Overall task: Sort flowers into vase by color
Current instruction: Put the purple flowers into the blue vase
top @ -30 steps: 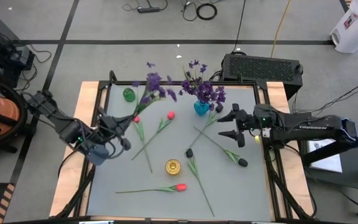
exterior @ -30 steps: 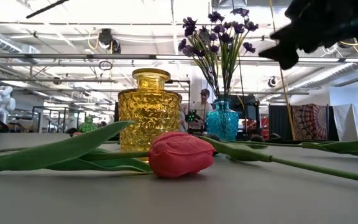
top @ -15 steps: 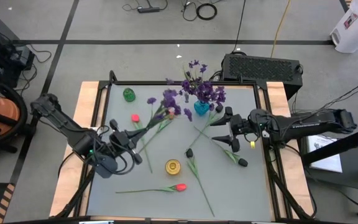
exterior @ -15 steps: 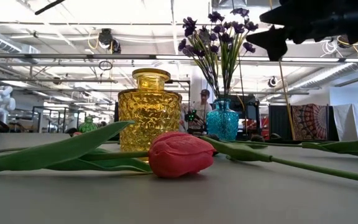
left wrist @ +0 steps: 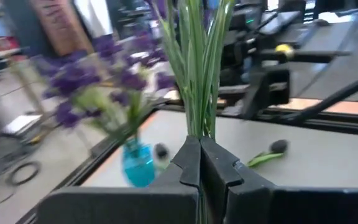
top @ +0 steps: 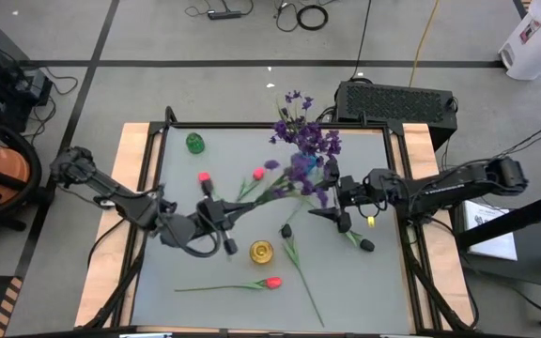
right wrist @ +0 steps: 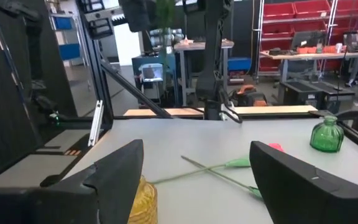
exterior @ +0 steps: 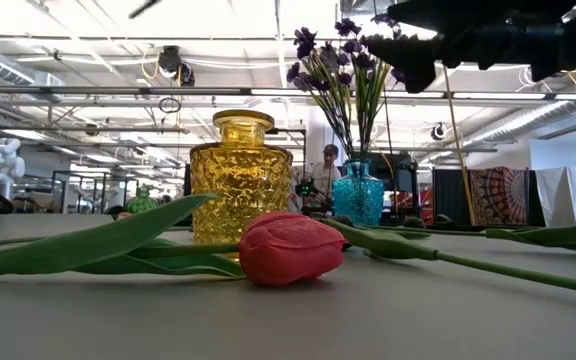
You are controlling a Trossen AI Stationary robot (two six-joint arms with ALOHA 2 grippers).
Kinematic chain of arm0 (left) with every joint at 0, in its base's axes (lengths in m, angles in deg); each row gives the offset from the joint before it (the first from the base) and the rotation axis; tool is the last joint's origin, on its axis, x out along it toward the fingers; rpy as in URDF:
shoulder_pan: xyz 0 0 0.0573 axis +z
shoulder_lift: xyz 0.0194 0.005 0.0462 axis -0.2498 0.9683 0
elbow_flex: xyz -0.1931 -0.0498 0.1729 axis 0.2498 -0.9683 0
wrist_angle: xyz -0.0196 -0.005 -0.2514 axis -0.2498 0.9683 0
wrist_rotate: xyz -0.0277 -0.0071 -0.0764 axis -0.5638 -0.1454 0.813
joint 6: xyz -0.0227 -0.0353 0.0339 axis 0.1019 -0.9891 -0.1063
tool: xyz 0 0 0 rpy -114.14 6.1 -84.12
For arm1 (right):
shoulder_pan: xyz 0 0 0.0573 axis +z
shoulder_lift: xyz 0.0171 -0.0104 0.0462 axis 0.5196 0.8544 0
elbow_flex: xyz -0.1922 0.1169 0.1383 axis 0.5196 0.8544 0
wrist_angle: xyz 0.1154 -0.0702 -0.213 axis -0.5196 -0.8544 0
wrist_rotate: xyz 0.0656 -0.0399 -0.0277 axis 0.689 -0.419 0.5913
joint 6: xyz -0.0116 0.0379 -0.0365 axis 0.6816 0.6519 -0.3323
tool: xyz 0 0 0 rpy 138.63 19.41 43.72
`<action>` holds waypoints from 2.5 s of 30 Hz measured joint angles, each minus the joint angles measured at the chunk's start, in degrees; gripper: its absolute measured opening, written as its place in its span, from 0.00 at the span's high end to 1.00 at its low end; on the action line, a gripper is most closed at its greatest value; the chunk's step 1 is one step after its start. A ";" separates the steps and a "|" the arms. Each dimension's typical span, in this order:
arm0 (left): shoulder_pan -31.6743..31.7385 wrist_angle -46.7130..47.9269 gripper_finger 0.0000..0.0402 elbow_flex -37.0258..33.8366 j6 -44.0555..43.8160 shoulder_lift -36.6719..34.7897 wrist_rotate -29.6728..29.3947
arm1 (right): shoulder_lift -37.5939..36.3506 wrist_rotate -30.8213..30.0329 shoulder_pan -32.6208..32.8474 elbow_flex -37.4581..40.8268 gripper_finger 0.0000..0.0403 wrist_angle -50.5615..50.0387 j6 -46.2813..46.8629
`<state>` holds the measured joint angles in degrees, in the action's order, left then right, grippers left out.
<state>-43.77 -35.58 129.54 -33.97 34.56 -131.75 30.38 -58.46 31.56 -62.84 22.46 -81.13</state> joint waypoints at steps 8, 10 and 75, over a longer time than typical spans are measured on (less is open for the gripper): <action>7.86 -8.42 1.00 0.00 6.32 1.77 19.33 | 1.85 0.39 -0.02 0.00 0.29 7.18 0.04; 9.66 -10.33 1.00 0.00 6.70 2.26 23.45 | 1.85 0.42 -0.02 0.00 0.29 9.06 -0.07; 28.16 -29.43 1.00 0.02 8.51 15.95 54.53 | 6.48 1.49 0.02 -6.40 0.34 17.11 -4.66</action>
<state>-15.61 -65.01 129.56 -25.46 50.51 -77.22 36.86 -56.98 31.58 -69.24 39.56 -85.79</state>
